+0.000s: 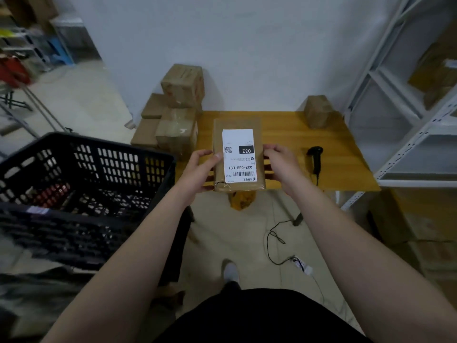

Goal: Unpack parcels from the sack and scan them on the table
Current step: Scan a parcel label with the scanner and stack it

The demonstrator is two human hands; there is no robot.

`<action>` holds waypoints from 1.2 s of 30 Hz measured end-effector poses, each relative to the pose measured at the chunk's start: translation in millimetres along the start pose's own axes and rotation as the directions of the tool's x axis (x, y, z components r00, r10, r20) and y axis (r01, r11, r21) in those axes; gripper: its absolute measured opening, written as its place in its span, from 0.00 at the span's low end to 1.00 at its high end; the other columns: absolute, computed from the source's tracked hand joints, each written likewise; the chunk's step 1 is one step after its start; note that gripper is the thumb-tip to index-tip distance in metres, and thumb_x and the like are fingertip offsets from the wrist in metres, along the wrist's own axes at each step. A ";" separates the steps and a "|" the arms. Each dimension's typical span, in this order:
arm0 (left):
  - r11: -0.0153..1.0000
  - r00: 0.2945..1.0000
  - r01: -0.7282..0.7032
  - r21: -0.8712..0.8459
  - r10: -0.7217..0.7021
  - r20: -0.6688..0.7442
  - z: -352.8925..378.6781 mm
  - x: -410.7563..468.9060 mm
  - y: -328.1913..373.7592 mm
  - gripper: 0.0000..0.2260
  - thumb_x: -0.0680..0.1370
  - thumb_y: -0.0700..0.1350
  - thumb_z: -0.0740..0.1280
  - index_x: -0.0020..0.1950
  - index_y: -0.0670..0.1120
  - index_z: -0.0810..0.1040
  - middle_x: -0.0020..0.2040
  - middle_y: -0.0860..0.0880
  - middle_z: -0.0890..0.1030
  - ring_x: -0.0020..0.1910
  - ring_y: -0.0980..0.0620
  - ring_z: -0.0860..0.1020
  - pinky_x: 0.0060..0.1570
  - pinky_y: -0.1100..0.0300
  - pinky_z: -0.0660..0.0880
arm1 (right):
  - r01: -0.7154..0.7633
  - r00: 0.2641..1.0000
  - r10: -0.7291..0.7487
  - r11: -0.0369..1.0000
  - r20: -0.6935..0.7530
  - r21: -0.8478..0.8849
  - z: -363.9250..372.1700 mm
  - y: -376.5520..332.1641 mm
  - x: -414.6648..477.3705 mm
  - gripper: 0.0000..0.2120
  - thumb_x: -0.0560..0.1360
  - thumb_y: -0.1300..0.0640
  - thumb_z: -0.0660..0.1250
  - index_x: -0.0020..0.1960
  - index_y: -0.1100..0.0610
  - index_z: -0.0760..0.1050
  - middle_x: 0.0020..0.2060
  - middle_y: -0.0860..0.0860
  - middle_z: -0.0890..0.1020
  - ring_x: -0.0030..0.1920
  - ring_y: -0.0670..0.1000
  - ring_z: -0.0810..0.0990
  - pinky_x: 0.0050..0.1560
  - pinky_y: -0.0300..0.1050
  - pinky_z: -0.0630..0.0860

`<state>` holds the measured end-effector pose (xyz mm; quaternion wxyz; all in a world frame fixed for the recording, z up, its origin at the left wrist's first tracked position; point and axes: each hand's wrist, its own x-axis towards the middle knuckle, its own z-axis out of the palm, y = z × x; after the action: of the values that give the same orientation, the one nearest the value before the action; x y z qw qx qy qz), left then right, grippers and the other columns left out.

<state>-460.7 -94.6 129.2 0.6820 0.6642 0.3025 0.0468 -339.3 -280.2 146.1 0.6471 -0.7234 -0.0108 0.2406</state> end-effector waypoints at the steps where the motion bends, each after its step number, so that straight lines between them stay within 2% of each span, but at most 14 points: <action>1: 1.000 1.000 0.005 0.009 -0.004 -0.017 -3.5 -21.0 -10.0 0.21 0.77 0.62 0.71 0.67 0.60 0.72 0.60 0.52 0.83 0.56 0.49 0.83 0.54 0.44 0.81 | 0.004 1.000 -0.004 1.000 0.001 -0.008 2.6 11.9 -17.0 0.10 0.80 0.61 0.61 0.51 0.52 0.81 0.41 0.47 0.87 0.34 0.47 0.86 0.30 0.40 0.79; 5: 0.999 0.996 0.046 -0.007 -0.046 -0.082 -24.7 -103.4 -46.7 0.19 0.78 0.61 0.71 0.66 0.60 0.73 0.59 0.53 0.83 0.55 0.50 0.83 0.54 0.45 0.81 | 0.006 1.000 -0.004 0.998 0.029 -0.055 21.5 54.0 -83.0 0.12 0.80 0.61 0.60 0.54 0.52 0.81 0.47 0.50 0.86 0.40 0.50 0.84 0.32 0.41 0.80; 8: 0.995 0.985 0.087 -0.045 -0.093 -0.147 -49.8 -159.2 -69.8 0.15 0.80 0.61 0.68 0.65 0.60 0.75 0.61 0.51 0.82 0.59 0.49 0.81 0.55 0.44 0.81 | -0.013 0.997 0.016 0.999 0.073 -0.035 44.7 79.1 -128.5 0.12 0.80 0.62 0.60 0.54 0.52 0.81 0.45 0.51 0.86 0.38 0.49 0.83 0.31 0.39 0.78; 11: 0.989 0.966 0.127 -0.076 -0.140 -0.218 -77.5 -214.0 -95.1 0.11 0.81 0.60 0.66 0.62 0.61 0.76 0.60 0.50 0.83 0.58 0.47 0.83 0.53 0.44 0.82 | -0.015 0.989 0.026 0.997 0.148 -0.081 71.5 100.0 -172.0 0.13 0.80 0.61 0.60 0.53 0.51 0.81 0.47 0.53 0.87 0.43 0.51 0.84 0.39 0.46 0.82; 17: 0.987 0.916 0.115 -0.116 -0.150 -0.371 -151.8 -305.3 -129.9 0.07 0.82 0.58 0.67 0.59 0.61 0.76 0.62 0.47 0.81 0.50 0.47 0.86 0.37 0.53 0.83 | 0.008 0.942 0.050 0.985 0.331 -0.171 154.1 124.6 -233.2 0.13 0.80 0.60 0.59 0.54 0.50 0.81 0.49 0.51 0.87 0.51 0.54 0.86 0.51 0.54 0.84; 21: 0.984 0.876 0.135 -0.114 -0.172 -0.451 -207.6 -357.6 -154.5 0.11 0.82 0.61 0.65 0.62 0.61 0.74 0.58 0.47 0.82 0.43 0.52 0.87 0.35 0.58 0.82 | 0.022 0.900 0.078 0.974 0.428 -0.224 215.3 139.9 -276.6 0.12 0.80 0.58 0.61 0.52 0.47 0.81 0.42 0.46 0.87 0.45 0.49 0.87 0.41 0.46 0.80; 24: 0.970 0.845 0.190 -0.152 -0.240 -0.477 -246.0 -386.8 -173.7 0.16 0.82 0.63 0.63 0.67 0.58 0.72 0.54 0.47 0.84 0.41 0.52 0.87 0.34 0.58 0.80 | 0.032 0.869 0.101 0.965 0.485 -0.259 258.6 151.0 -302.4 0.10 0.79 0.57 0.62 0.52 0.46 0.81 0.41 0.43 0.87 0.43 0.45 0.86 0.39 0.41 0.78; 26: 0.954 0.825 0.237 -0.182 -0.297 -0.482 -270.7 -402.4 -188.6 0.16 0.82 0.64 0.61 0.66 0.59 0.72 0.56 0.45 0.83 0.46 0.48 0.87 0.37 0.57 0.80 | 0.025 0.849 0.129 0.959 0.512 -0.282 286.4 163.4 -317.3 0.10 0.80 0.56 0.63 0.53 0.46 0.81 0.41 0.42 0.87 0.41 0.43 0.86 0.37 0.39 0.77; 28: 0.937 0.810 0.277 -0.216 -0.348 -0.472 -298.1 -412.3 -206.2 0.13 0.83 0.65 0.59 0.62 0.61 0.73 0.57 0.43 0.83 0.50 0.45 0.85 0.40 0.54 0.80 | 0.003 0.835 0.168 0.951 0.523 -0.309 315.7 179.7 -329.4 0.10 0.80 0.56 0.63 0.55 0.47 0.81 0.43 0.44 0.87 0.44 0.46 0.85 0.38 0.42 0.78; 30: 0.918 0.802 0.309 -0.249 -0.392 -0.450 -326.0 -417.0 -225.9 0.13 0.84 0.64 0.58 0.63 0.60 0.73 0.58 0.41 0.83 0.52 0.43 0.84 0.44 0.51 0.80 | -0.021 0.839 0.204 0.938 0.504 -0.345 345.1 197.4 -339.0 0.11 0.80 0.56 0.63 0.58 0.48 0.81 0.46 0.45 0.86 0.46 0.46 0.84 0.42 0.44 0.78; 31: 0.910 0.801 0.322 -0.262 -0.409 -0.436 -340.6 -417.6 -235.6 0.14 0.84 0.63 0.58 0.65 0.59 0.73 0.58 0.41 0.83 0.52 0.42 0.84 0.47 0.50 0.81 | -0.036 0.848 0.218 0.933 0.482 -0.358 359.5 206.4 -343.4 0.11 0.81 0.56 0.63 0.58 0.49 0.82 0.45 0.44 0.86 0.45 0.43 0.84 0.42 0.41 0.78; 33: 0.899 0.809 0.348 -0.265 -0.431 -0.401 -372.4 -413.5 -254.9 0.17 0.85 0.63 0.57 0.69 0.58 0.72 0.60 0.40 0.83 0.54 0.41 0.83 0.53 0.46 0.82 | -0.078 0.870 0.244 0.926 0.428 -0.369 388.0 223.0 -350.8 0.11 0.81 0.57 0.64 0.57 0.49 0.82 0.38 0.41 0.85 0.34 0.36 0.82 0.32 0.32 0.75; 34: 0.892 0.811 0.372 -0.258 -0.447 -0.377 -388.4 -410.8 -263.9 0.19 0.85 0.63 0.56 0.71 0.57 0.71 0.60 0.41 0.82 0.55 0.41 0.83 0.55 0.45 0.81 | -0.105 0.877 0.262 0.923 0.404 -0.370 401.3 231.0 -355.2 0.11 0.81 0.57 0.63 0.57 0.49 0.82 0.37 0.42 0.85 0.32 0.37 0.82 0.27 0.31 0.73; 36: 0.878 0.816 0.413 -0.244 -0.475 -0.330 -421.6 -403.3 -277.3 0.20 0.85 0.63 0.56 0.74 0.56 0.70 0.61 0.42 0.82 0.55 0.42 0.83 0.52 0.48 0.81 | -0.149 0.879 0.292 0.918 0.376 -0.367 427.4 244.3 -364.6 0.12 0.81 0.58 0.62 0.60 0.50 0.81 0.41 0.46 0.86 0.36 0.45 0.84 0.27 0.35 0.74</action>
<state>-1082.3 56.3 38.9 0.6536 0.4957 0.5707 0.0379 -888.5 -41.2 17.9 0.4681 -0.7472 -0.1069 0.4595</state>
